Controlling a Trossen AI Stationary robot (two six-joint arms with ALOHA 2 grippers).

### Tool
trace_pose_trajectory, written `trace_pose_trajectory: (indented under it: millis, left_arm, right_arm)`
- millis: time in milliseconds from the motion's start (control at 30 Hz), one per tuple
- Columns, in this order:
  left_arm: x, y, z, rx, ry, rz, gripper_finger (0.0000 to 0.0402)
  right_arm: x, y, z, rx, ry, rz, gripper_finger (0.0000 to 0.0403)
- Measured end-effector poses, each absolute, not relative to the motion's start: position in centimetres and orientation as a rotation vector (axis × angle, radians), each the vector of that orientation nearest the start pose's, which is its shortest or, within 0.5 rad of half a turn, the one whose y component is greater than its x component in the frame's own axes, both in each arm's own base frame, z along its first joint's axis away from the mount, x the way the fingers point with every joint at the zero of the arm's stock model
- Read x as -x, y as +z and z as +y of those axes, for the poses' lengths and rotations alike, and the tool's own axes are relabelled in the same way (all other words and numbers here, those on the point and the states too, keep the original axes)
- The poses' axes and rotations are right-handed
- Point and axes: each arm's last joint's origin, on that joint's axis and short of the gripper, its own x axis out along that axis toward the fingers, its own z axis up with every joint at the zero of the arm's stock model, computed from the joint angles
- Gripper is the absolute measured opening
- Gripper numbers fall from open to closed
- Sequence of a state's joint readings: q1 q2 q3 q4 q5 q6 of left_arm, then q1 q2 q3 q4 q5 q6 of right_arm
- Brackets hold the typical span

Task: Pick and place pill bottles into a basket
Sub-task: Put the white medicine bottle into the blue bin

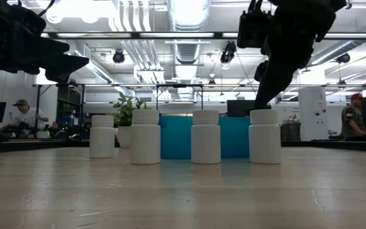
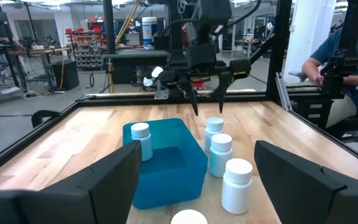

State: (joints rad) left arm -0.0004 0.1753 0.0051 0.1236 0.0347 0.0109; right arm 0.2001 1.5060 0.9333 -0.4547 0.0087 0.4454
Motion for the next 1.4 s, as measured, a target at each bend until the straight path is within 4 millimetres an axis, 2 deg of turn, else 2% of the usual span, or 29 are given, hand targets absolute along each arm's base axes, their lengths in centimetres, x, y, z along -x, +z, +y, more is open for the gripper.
trace_pose_trajectory:
  millis: [167, 300, 767, 933, 1200, 1400]
  left_arm:
    - [-10.8, 16.3, -0.1, -0.010, -0.036, 0.048, 0.0295]
    - [-10.8, 16.3, -0.1, -0.010, -0.035, 0.048, 0.0295]
    - [-10.8, 16.3, -0.1, -0.010, -0.036, 0.048, 0.0295]
    - [-10.8, 16.3, -0.1, -0.010, -0.036, 0.048, 0.0295]
    - [-10.8, 16.3, -0.1, -0.010, -0.036, 0.048, 0.0295]
    - [-10.8, 16.3, -0.1, -0.010, -0.036, 0.048, 0.0295]
  right_arm:
    - [-28.7, 20.2, 5.9, -0.305, -0.041, 1.048, 0.0226]
    - [-29.0, 20.9, 6.0, -0.310, -0.020, 1.044, 0.0226]
    - [-29.5, 26.7, 6.0, -0.253, -0.047, 1.109, 0.0226]
    - [-30.1, 27.1, 6.1, -0.222, -0.065, 1.213, 0.0226]
    - [-32.7, 27.3, 7.0, -0.150, -0.033, 1.286, 0.0226]
    - [-33.1, 27.3, 7.4, -0.167, -0.037, 1.332, 0.0226]
